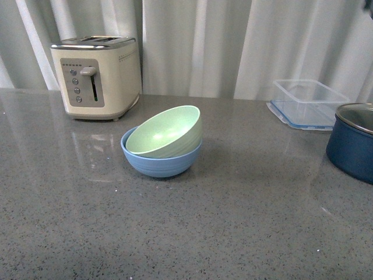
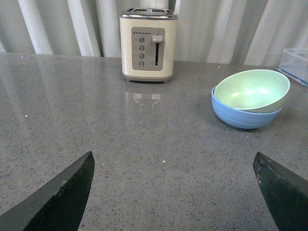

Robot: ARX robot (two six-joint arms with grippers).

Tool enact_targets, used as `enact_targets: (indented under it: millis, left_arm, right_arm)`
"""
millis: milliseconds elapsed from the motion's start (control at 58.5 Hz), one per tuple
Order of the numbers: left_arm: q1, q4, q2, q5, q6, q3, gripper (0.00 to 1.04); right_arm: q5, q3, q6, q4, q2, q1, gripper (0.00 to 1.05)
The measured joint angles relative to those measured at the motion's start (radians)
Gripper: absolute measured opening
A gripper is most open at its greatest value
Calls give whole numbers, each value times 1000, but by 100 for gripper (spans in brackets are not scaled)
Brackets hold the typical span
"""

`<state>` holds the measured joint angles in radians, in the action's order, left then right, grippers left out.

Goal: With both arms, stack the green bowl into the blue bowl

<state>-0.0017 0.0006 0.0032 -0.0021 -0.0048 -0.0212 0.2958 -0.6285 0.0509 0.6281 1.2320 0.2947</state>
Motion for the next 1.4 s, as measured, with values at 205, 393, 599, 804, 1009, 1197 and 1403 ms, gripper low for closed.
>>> enact_targets:
  millis: [205, 393, 599, 804, 1009, 1197, 1403]
  left_arm:
    - [0, 0, 0, 0, 0, 0, 98]
    - [0, 0, 0, 0, 0, 0, 98]
    - [0, 0, 0, 0, 0, 0, 98]
    - [0, 0, 0, 0, 0, 0, 98]
    - [0, 0, 0, 0, 0, 0, 98]
    - [0, 0, 0, 0, 0, 0, 98]
    - [0, 0, 0, 0, 0, 0, 98]
  right_arm:
    - [-83, 224, -40, 62, -128, -74, 17]
    - [-136, 348, -48, 76, -237, -130, 1]
    - [-185, 450, -48, 63, -356, -179, 1]
    - [-277, 517, -48, 11, -469, -250, 1]
    - [-294, 558, -48, -57, -582, -291, 1]
    - [-294, 592, -48, -124, -684, -292, 1]
    - [-294, 624, -48, -159, -755, -292, 1]
